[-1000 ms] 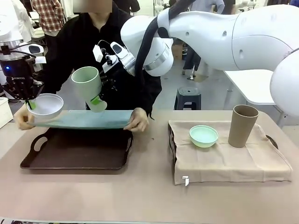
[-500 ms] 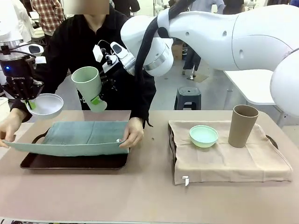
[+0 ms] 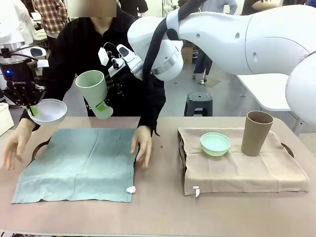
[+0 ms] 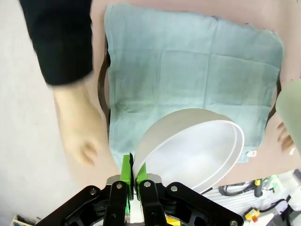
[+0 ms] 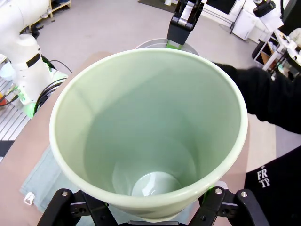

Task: Set up a tray with a mat and arrange the tableware.
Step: Place the Picnic Bowl and Reusable plastic cup back onto the Handle tray in front of the human's position.

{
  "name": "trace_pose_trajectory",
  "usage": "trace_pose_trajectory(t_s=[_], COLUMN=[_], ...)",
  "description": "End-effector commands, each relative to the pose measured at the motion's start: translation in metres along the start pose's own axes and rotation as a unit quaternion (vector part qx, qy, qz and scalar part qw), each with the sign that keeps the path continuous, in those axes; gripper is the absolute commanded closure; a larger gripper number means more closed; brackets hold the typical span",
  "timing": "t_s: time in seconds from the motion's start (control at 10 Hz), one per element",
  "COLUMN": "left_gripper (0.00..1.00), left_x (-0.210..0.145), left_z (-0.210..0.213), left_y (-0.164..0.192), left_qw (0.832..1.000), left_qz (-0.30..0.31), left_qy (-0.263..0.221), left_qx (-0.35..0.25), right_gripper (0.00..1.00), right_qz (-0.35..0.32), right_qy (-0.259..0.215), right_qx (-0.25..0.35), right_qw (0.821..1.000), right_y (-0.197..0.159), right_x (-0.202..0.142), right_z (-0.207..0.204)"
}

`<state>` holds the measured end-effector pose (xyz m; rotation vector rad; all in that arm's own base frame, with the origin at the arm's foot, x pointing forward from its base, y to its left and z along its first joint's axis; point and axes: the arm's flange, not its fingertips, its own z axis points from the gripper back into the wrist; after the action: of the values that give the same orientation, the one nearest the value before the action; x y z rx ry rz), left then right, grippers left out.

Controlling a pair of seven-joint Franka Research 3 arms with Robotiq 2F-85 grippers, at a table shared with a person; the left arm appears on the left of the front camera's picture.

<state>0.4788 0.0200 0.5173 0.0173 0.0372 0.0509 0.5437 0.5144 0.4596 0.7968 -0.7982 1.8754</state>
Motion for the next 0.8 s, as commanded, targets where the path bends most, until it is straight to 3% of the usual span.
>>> trace_pose_trajectory(t_s=[0.0, 0.7], left_gripper=[1.0, 1.0], left_x=[-0.0016, -0.0016], left_z=[0.0027, 0.0027], left_y=[0.001, 0.001], left_qw=[1.0, 1.0], left_qz=[-0.007, -0.007], left_qy=[0.001, 0.001], left_qx=[-0.006, -0.006], right_gripper=[1.0, 1.0], right_qz=[0.002, 0.002], right_qy=[-0.004, -0.004], right_qx=[0.005, 0.005], right_qw=[1.0, 1.0], right_y=[-0.0042, -0.0042], right_x=[0.0041, 0.0041], right_z=[-0.0004, -0.0004])
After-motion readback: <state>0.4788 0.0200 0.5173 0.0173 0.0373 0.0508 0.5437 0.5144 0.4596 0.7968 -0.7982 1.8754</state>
